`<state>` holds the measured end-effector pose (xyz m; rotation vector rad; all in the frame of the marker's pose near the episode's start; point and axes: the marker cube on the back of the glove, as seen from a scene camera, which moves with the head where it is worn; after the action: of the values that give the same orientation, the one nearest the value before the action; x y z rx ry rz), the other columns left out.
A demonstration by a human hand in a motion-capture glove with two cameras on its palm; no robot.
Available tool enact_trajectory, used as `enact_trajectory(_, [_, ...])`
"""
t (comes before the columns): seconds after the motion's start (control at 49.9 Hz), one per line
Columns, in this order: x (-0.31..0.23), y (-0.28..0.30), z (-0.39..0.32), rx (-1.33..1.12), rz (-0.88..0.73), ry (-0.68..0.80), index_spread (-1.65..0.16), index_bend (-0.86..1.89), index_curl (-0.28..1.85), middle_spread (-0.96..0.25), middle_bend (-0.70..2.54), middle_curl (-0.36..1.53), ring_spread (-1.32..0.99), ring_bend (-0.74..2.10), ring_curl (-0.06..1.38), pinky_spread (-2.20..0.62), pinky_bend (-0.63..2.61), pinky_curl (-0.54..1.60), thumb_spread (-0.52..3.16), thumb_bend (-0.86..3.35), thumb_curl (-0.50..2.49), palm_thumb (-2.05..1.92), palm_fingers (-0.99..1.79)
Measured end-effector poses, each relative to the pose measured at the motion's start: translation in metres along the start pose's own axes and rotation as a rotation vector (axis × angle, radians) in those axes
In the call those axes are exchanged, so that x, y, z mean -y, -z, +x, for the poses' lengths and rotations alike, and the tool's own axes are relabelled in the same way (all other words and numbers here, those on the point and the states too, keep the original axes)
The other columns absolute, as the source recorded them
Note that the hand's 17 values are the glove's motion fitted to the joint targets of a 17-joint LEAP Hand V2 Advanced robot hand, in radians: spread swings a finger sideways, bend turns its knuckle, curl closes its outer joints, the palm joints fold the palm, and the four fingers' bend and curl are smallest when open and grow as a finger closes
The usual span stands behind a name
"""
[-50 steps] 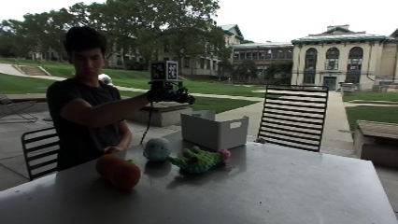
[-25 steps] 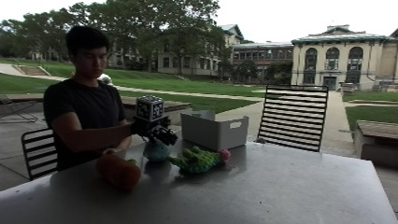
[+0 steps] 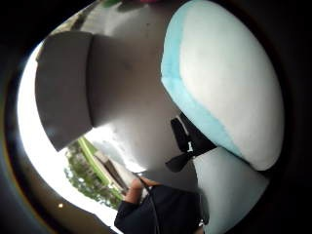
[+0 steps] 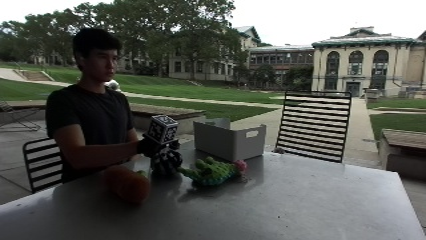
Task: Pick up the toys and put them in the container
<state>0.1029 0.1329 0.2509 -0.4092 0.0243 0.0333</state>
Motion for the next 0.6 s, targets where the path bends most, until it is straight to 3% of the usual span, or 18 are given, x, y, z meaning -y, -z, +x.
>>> enact_trajectory(0.06, [-0.001,0.002,-0.005,-0.021,0.039,0.009,-0.2,0.29,0.27,-0.12,0.21,0.33,-0.33,0.92,0.4,-0.45,0.98,0.42,1.25,0.38,0.42,0.75,1.05])
enact_trajectory(0.14, [0.007,0.006,0.005,-0.043,0.164,0.037,-0.2,0.33,0.3,-0.16,0.31,0.38,-0.36,1.01,0.44,-0.49,0.86,0.39,1.24,0.48,0.49,0.91,1.22])
enact_trajectory(0.241, [0.014,0.007,0.015,0.012,0.219,0.058,-0.21,0.36,0.34,-0.22,0.71,0.5,-0.39,1.04,0.44,-0.52,0.69,0.34,1.4,0.63,0.55,1.02,1.4])
enact_trajectory(0.441, [0.005,0.048,0.014,0.089,0.168,0.03,-0.22,0.36,0.39,-0.21,0.97,0.58,-0.29,1.04,0.44,-0.47,0.62,0.33,1.26,0.55,0.64,0.95,1.26])
enact_trajectory(0.602, [-0.012,0.138,-0.003,0.074,0.308,0.079,-0.27,0.19,0.39,-0.28,0.75,0.53,-0.38,1.09,0.45,-0.47,0.83,0.39,1.02,0.3,0.66,0.67,1.02])
